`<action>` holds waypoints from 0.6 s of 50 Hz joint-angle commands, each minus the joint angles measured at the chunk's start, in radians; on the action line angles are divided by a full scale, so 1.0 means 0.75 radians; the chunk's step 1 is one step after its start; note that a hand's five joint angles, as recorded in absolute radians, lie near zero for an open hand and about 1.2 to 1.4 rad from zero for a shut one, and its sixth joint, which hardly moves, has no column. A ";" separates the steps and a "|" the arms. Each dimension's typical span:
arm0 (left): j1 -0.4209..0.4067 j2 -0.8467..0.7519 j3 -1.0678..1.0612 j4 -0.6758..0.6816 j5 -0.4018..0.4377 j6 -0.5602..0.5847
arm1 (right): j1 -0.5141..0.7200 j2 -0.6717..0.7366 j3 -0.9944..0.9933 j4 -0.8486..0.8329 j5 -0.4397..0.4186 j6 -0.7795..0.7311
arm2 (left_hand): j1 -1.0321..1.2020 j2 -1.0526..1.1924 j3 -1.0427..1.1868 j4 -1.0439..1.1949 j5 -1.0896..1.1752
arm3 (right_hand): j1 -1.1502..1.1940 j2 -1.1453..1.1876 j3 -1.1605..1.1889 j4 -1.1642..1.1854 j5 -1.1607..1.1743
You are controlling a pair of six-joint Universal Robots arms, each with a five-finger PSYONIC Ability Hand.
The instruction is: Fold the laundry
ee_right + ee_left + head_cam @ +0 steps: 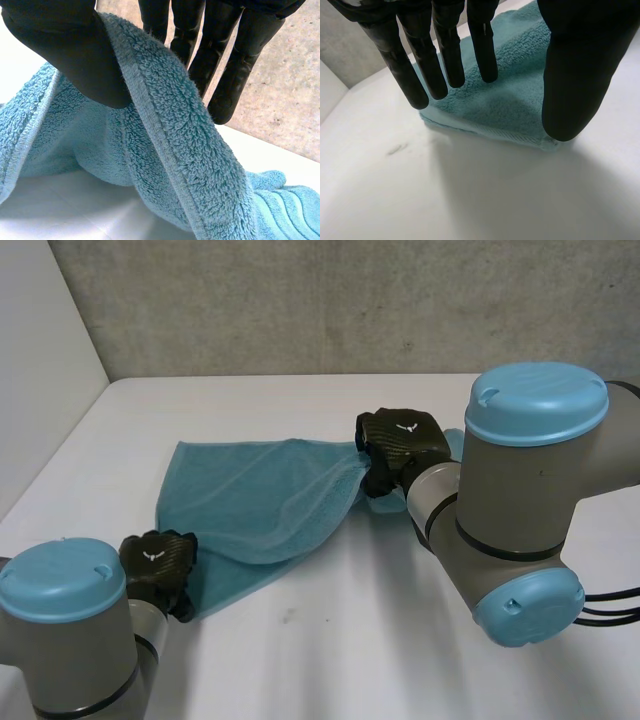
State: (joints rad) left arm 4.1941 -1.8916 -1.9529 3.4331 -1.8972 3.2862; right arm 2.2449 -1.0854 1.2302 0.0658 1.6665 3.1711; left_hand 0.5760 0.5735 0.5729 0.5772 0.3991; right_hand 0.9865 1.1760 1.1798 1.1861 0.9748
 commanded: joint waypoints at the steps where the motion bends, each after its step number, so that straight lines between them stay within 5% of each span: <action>1: 0.018 -0.047 0.004 -0.002 0.063 -0.005 | -0.001 0.001 0.008 -0.002 0.001 0.000 | 0.123 0.127 0.128 0.122 0.127 | 0.481 0.229 0.224 0.215 0.264; 30: 0.036 -0.202 0.145 0.008 0.063 -0.003 | -0.005 0.005 0.045 -0.014 -0.011 0.000 | 0.182 0.185 0.186 0.181 0.185 | 0.477 0.225 0.220 0.211 0.260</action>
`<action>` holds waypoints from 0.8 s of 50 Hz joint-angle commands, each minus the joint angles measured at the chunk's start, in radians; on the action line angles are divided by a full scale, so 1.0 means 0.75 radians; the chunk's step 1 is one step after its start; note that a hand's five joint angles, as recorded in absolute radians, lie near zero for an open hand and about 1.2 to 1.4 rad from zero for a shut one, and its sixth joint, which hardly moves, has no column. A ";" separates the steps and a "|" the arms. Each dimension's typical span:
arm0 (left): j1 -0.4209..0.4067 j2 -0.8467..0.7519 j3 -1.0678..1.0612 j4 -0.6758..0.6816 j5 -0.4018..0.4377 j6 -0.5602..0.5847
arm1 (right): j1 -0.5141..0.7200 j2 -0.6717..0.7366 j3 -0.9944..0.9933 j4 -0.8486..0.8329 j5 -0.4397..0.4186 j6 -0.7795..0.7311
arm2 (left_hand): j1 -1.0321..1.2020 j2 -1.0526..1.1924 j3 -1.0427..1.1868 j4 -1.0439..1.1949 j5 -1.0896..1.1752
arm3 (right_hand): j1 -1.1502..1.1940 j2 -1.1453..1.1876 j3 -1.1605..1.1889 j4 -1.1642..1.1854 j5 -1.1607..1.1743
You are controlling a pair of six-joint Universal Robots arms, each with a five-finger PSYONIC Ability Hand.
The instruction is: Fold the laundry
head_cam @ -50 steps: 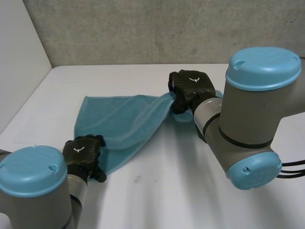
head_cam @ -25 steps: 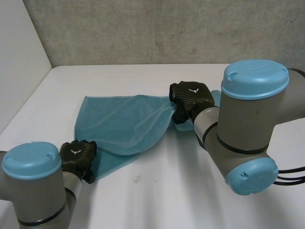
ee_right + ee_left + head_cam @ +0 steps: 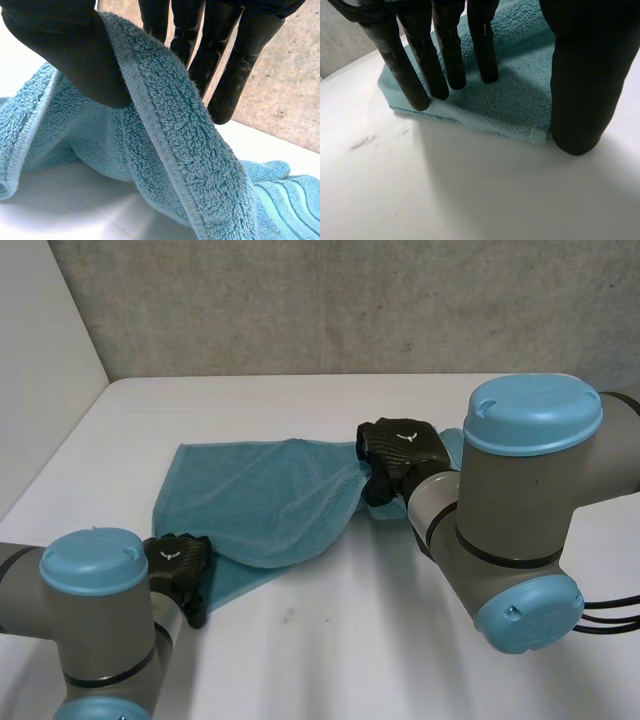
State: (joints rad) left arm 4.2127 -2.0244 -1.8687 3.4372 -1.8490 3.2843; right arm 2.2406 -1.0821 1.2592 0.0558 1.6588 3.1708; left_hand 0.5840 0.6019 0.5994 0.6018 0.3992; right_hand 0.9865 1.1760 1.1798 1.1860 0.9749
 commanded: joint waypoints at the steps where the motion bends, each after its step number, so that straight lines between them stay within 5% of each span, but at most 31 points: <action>1: 0.016 -0.029 0.041 0.003 0.001 0.000 | 0.001 0.001 0.006 -0.001 -0.001 0.000 | 0.210 0.186 0.190 0.187 0.224 | 0.477 0.225 0.220 0.211 0.260; 20: 0.057 -0.070 0.103 0.007 0.001 0.002 | -0.001 0.001 0.013 -0.001 -0.005 -0.002 | 0.449 0.426 0.429 0.426 0.463 | 0.473 0.221 0.216 0.207 0.256; 25: 0.063 -0.072 0.107 0.017 0.003 0.002 | -0.001 0.001 0.019 -0.001 -0.005 -0.002 | 0.739 0.715 0.719 0.715 0.753 | 0.469 0.217 0.212 0.203 0.252; 27: 0.063 -0.060 0.105 0.033 0.003 0.002 | -0.001 0.001 0.021 -0.001 -0.005 -0.002 | 1.081 1.058 1.061 1.058 1.095 | 0.469 0.217 0.212 0.203 0.252; 40: 0.159 0.107 0.074 0.031 0.129 0.002 | -0.030 -0.022 0.031 0.018 -0.023 -0.033 | 1.083 1.059 1.062 1.059 1.097 | 0.427 0.174 0.169 0.161 0.209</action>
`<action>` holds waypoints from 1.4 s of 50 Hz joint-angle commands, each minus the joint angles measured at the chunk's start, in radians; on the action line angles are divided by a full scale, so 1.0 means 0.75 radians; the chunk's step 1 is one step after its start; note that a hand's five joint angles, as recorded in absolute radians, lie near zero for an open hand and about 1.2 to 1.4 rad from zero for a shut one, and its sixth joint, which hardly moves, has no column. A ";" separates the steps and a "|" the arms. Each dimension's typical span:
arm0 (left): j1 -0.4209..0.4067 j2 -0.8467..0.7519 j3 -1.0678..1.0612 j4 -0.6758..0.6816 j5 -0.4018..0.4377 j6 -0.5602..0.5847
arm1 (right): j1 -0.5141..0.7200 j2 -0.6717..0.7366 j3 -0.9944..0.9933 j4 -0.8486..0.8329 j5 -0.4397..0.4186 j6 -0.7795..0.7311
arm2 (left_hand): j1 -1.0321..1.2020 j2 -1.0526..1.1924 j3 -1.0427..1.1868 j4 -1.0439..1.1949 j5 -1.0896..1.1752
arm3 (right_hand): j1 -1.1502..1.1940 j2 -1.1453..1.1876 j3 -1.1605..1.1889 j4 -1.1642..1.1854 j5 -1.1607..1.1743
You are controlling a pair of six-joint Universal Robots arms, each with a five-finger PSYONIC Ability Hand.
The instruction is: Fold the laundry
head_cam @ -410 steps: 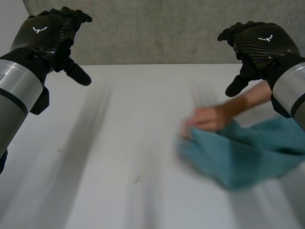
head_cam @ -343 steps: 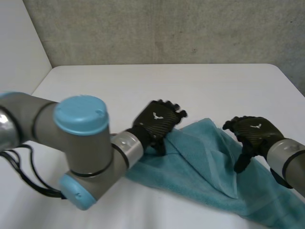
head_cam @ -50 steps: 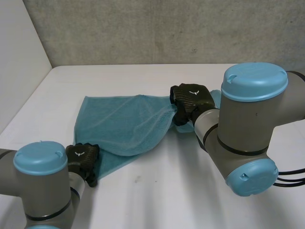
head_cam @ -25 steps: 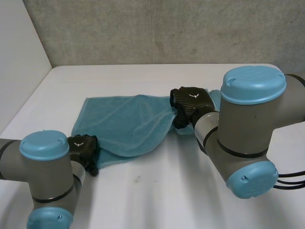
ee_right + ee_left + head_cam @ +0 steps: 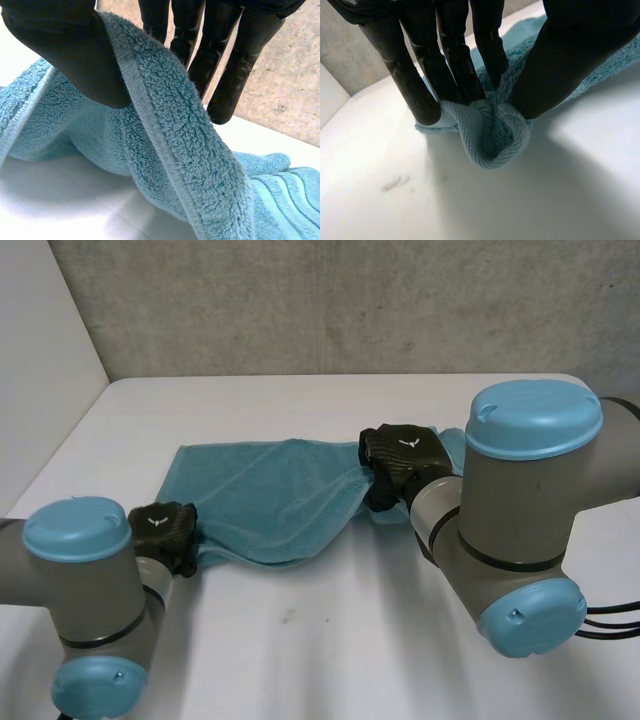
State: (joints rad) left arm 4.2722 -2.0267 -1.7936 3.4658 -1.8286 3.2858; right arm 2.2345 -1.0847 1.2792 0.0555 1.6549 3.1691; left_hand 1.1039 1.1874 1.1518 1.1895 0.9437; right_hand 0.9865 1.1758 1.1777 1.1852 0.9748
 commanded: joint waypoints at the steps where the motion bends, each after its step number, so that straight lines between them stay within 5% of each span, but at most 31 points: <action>1: 0.092 0.133 -0.028 -0.011 0.106 0.000 | -0.022 -0.020 0.004 0.024 -0.026 -0.051 | 0.390 0.278 0.326 0.276 0.371 | 0.392 0.139 0.137 0.127 0.174; 6: 0.137 0.264 -0.067 -0.019 0.125 0.000 | -0.020 -0.026 0.002 0.102 -0.098 -0.235 | 0.390 0.278 0.326 0.276 0.371 | 0.056 -0.197 -0.199 -0.209 -0.162; 11: 0.241 0.403 -0.067 -0.019 0.160 0.000 | -0.024 -0.016 -0.028 0.296 -0.157 -0.343 | 0.390 0.278 0.326 0.276 0.371 | -1.083 -1.335 -1.338 -1.348 -1.300; 23: 0.337 0.626 -0.038 -0.027 0.219 -0.006 | -0.210 -0.053 0.012 0.313 -0.178 -0.303 | 0.390 0.278 0.326 0.276 0.371 | -1.083 -1.335 -1.338 -1.348 -1.300; 33: 0.311 0.751 -0.028 -0.036 0.241 -0.016 | -0.370 -0.104 0.164 0.296 -0.192 -0.335 | 0.390 0.278 0.326 0.276 0.371 | -0.998 -1.251 -1.253 -1.263 -1.216; 46: 0.141 0.880 0.280 -0.236 0.270 -0.112 | -0.435 -0.311 0.534 -0.006 -0.188 -0.278 | 0.390 0.278 0.326 0.276 0.371 | -0.063 -0.315 -0.318 -0.328 -0.280; 60: 0.084 0.929 0.438 -0.355 0.270 -0.221 | -0.419 -0.207 0.573 -0.084 -0.270 -0.241 | 0.390 0.278 0.326 0.276 0.371 | -0.390 -0.643 -0.645 -0.655 -0.607; 62: 0.070 0.939 0.457 -0.361 0.270 -0.225 | -0.412 -0.170 0.542 -0.135 -0.261 -0.209 | 0.390 0.278 0.326 0.276 0.371 | -0.638 -0.890 -0.893 -0.903 -0.855; 70: 0.037 0.956 0.479 -0.361 0.268 -0.227 | -0.386 -0.012 0.387 -0.258 -0.169 -0.135 | 0.390 0.278 0.326 0.276 0.371 | -0.685 -0.938 -0.940 -0.950 -0.902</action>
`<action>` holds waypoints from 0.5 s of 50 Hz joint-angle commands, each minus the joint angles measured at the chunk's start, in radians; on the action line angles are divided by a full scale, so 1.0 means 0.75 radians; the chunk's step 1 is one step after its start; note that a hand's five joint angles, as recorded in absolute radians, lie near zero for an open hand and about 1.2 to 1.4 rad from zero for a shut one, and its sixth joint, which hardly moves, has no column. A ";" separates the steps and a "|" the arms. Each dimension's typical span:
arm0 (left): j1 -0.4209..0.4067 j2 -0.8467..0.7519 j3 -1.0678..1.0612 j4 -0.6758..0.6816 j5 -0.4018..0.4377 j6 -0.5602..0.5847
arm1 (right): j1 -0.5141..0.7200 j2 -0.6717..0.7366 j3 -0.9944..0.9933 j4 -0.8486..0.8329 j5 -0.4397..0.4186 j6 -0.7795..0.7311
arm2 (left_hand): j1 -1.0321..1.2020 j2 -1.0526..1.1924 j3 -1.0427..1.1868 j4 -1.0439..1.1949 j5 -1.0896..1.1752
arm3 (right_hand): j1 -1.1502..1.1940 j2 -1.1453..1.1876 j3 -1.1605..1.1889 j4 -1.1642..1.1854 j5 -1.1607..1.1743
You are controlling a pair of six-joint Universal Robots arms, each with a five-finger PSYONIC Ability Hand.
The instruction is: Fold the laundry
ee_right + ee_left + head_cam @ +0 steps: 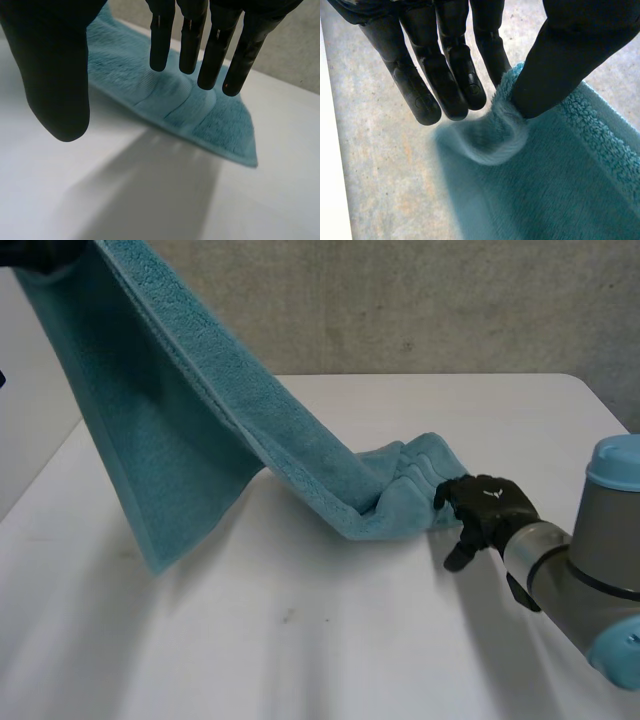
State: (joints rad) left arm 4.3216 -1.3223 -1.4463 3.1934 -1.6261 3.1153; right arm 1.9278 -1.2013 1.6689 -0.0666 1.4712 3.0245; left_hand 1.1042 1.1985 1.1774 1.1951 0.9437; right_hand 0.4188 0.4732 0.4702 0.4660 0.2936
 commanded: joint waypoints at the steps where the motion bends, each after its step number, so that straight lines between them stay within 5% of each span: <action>1: -0.029 0.016 0.014 0.002 -0.004 0.000 | 0.027 0.168 -0.155 -0.097 0.084 0.056 | 0.389 0.264 0.292 0.268 0.371 | 0.072 -0.001 0.003 0.009 0.006; 10: -0.027 0.010 0.010 0.002 -0.002 -0.008 | 0.101 0.423 -0.380 -0.083 0.174 0.031 | 0.389 0.264 0.292 0.268 0.371 | 0.208 0.136 0.140 0.145 0.142; 16: -0.009 -0.002 -0.004 0.004 -0.002 -0.030 | 0.093 0.501 -0.474 -0.093 0.215 0.027 | 0.389 0.264 0.292 0.268 0.371 | 1.294 1.221 1.225 1.231 1.228; 21: 0.014 -0.010 -0.033 0.011 -0.004 -0.032 | 0.074 0.418 -0.470 -0.124 0.217 0.021 | 0.389 0.264 0.292 0.268 0.371 | 1.303 1.231 1.235 1.240 1.237; 25: 0.075 -0.035 -0.056 0.013 0.004 -0.030 | 0.054 0.150 -0.423 -0.118 0.206 -0.030 | 0.389 0.264 0.292 0.268 0.371 | 1.303 1.231 1.235 1.240 1.237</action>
State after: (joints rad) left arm 4.3261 -1.3288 -1.4636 3.2004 -1.6285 3.0911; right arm 1.9890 -0.8639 1.3128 -0.1510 1.6357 3.0407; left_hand 1.1054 1.2012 1.1905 1.1953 0.9437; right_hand 0.9586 1.1766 1.1799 1.1898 0.9712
